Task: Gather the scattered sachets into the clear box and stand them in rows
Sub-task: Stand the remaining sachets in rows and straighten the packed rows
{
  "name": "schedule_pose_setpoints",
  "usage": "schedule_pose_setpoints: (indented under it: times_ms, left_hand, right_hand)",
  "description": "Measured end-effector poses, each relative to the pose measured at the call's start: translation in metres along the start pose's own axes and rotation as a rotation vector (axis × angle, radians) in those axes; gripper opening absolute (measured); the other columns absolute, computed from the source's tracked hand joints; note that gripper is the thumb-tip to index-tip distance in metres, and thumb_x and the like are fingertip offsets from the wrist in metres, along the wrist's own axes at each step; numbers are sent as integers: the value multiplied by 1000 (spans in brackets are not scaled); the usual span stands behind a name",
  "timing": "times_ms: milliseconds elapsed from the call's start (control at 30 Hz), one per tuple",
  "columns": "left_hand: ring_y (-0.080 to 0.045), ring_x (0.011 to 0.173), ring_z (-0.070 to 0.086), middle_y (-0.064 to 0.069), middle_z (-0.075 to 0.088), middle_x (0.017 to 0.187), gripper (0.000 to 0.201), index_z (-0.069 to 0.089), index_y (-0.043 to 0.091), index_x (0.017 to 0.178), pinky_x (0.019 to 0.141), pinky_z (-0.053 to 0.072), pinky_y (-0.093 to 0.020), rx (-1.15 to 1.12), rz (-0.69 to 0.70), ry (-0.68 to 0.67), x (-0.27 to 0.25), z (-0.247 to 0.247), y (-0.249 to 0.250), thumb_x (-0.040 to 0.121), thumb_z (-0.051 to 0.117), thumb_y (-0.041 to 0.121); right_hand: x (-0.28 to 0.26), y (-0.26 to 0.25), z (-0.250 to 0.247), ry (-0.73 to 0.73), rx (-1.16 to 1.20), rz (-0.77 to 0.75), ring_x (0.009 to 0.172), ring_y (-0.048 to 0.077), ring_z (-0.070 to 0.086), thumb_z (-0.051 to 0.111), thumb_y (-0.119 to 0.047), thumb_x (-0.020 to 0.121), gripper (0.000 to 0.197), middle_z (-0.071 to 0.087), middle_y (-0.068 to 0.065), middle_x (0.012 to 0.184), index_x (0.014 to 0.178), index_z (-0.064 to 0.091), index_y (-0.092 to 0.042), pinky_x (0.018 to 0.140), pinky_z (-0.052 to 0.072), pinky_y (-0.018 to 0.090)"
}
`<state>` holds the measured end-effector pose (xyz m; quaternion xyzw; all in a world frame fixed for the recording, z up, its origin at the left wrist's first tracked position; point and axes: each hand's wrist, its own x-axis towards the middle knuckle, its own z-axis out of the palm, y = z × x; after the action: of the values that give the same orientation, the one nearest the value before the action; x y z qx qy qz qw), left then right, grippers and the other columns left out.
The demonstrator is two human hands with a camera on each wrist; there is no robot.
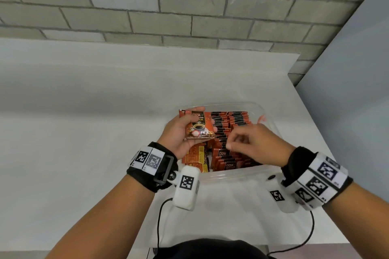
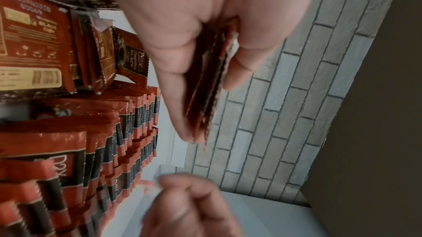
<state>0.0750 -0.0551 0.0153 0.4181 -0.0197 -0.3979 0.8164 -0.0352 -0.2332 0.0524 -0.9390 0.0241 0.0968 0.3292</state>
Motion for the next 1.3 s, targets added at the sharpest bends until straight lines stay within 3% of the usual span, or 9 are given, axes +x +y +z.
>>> schedule_pose_setpoints:
  times_ms: [100, 200, 433, 633, 733, 900, 967, 1100, 1300]
  left_hand:
    - [-30, 84, 70, -21, 69, 103, 31, 61, 5, 112, 71, 60, -37, 115, 0, -27, 1, 8, -2, 82, 61, 8]
    - [-26, 84, 71, -17, 70, 99, 35, 63, 5, 111, 73, 59, -35, 188, 6, -95, 1, 18, -6, 76, 65, 8]
    - [-27, 88, 70, -16, 70, 99, 30, 63, 4, 110, 75, 57, -35, 234, 22, -123, 1, 20, -9, 81, 68, 12]
    - [-26, 83, 69, -14, 70, 92, 33, 64, 5, 101, 74, 57, -34, 332, 57, -139, -1, 20, -12, 69, 66, -2]
    - [-25, 83, 70, -12, 72, 94, 28, 64, 7, 103, 75, 57, -35, 313, 62, -142, -1, 22, -11, 76, 73, 8]
    - [-25, 70, 64, -12, 67, 88, 36, 61, 10, 108, 67, 55, -34, 52, 101, 50, 4, 12, -2, 77, 64, 28]
    - [-26, 70, 63, -12, 67, 87, 36, 60, 10, 110, 69, 52, -36, 25, 85, 65, 5, 6, -1, 79, 63, 28]
    - [-27, 70, 62, -12, 67, 87, 32, 61, 10, 108, 72, 50, -37, 14, 65, 58, 4, 1, -1, 80, 63, 25]
    - [-28, 71, 61, -12, 67, 87, 29, 62, 10, 107, 70, 52, -37, 22, 41, 52, 5, 2, -2, 81, 63, 24]
  right_hand:
    - [6, -1, -10, 208, 227, 71, 79, 5, 58, 62, -34, 89, 18, 62, -10, 87, 106, 60, -30, 74, 44, 17]
    - [11, -6, -11, 212, 347, 81, 88, 15, 63, 61, -33, 90, 33, 63, -6, 93, 122, 54, -29, 75, 49, 27]
    - [12, -9, -9, 262, 516, 41, 72, 13, 62, 69, -15, 85, 21, 55, -3, 77, 103, 63, -24, 82, 56, 40]
    - [10, -10, -16, 252, 443, 36, 82, 18, 64, 67, -15, 87, 22, 65, 1, 93, 108, 62, -20, 82, 54, 36]
    - [8, -10, -24, 187, 391, 42, 84, 23, 68, 62, -14, 90, 24, 69, 3, 91, 113, 63, -21, 77, 56, 37]
    - [-7, -4, -34, 199, 351, 26, 72, -3, 63, 55, -8, 94, 15, 65, -3, 90, 102, 62, -18, 54, 47, 11]
    - [-15, 2, -24, 131, 274, 23, 78, -5, 62, 56, -9, 94, 15, 64, -12, 94, 100, 62, -21, 65, 46, 10]
    - [-21, 17, -2, 11, 94, 9, 93, 0, 59, 60, -14, 92, 16, 63, -18, 97, 96, 63, -29, 97, 43, 26]
    - [-16, 15, 7, -74, -79, 15, 83, 3, 60, 67, -17, 87, 10, 64, -12, 89, 87, 68, -27, 78, 49, 21]
